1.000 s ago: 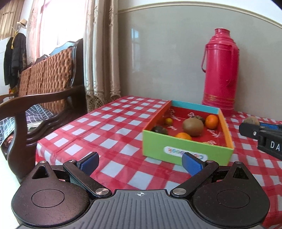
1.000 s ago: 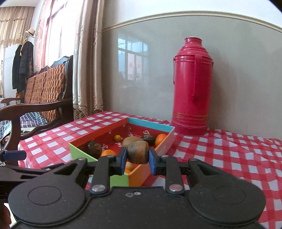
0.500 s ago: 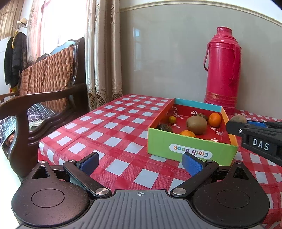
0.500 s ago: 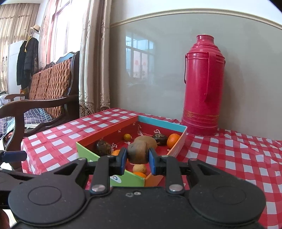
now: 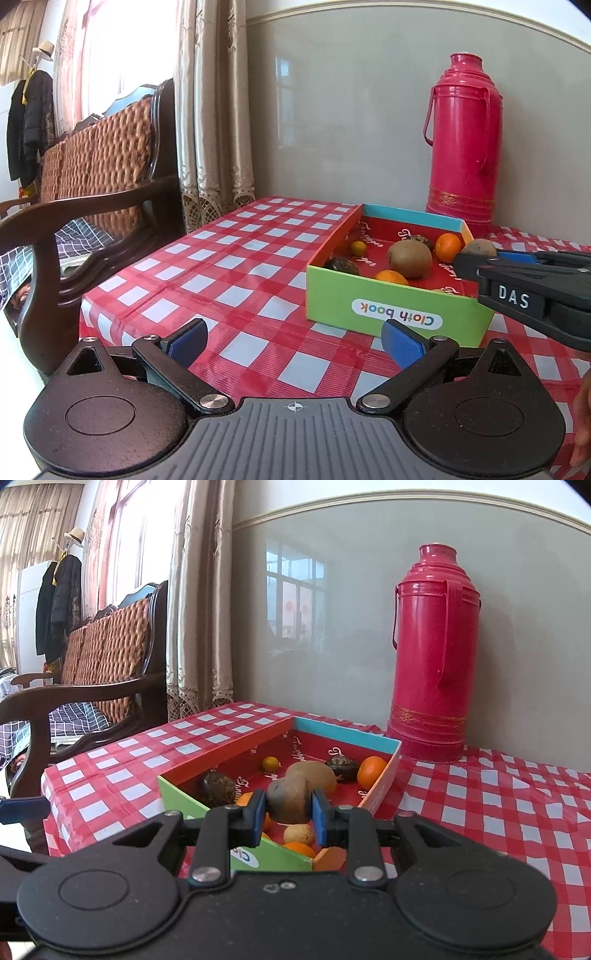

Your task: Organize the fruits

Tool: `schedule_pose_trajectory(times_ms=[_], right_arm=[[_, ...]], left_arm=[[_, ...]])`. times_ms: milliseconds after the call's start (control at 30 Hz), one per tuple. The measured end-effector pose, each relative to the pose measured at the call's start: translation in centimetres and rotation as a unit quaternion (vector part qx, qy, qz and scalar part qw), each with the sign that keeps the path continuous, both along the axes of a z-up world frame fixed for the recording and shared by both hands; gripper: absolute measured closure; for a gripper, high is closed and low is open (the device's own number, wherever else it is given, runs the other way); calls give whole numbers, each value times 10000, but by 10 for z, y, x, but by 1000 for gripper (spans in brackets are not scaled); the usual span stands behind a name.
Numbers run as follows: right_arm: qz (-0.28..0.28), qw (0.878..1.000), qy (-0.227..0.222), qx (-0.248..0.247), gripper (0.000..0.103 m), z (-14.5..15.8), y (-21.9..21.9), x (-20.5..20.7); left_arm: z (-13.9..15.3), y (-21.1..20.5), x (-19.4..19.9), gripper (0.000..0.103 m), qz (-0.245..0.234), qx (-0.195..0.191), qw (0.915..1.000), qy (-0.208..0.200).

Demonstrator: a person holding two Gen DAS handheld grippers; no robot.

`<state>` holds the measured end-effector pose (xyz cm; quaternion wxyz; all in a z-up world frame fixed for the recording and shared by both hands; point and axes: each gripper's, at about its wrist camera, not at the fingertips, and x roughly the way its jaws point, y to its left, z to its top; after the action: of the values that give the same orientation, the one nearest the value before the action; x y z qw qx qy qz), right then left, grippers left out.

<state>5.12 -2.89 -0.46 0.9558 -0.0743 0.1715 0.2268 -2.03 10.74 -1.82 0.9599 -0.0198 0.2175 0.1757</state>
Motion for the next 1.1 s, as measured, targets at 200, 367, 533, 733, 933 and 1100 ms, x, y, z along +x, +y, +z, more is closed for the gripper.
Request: schedule_pose_trajectory(times_ms=[200,367,533,733,933,1100], right_arm=[[-92,9999,-63,72,86,3,-1,5],[-130,9998,-45,134,76,3,-5,12],[-316,9983,-359,330,72,17,-26,-4],[-434,9968,-261,611,26,19,-59,-22],[-535,9963,-402,539,6,26,-75,-59],[-787,9950,-554,277,6,33,-89,-88]], left_arm=[[-1,-4,2,3,-38,46,10000,39],[-1,-4,2,3,-7,31,10000,58],[0,-6,2,3,-65,-3,10000,29],[1,-12,3,3,-128,-71,9999,-6],[17,-27,-21,3,-341,-73,9992,-173],[34,-50,-51,2,-559,260,9975,-351]])
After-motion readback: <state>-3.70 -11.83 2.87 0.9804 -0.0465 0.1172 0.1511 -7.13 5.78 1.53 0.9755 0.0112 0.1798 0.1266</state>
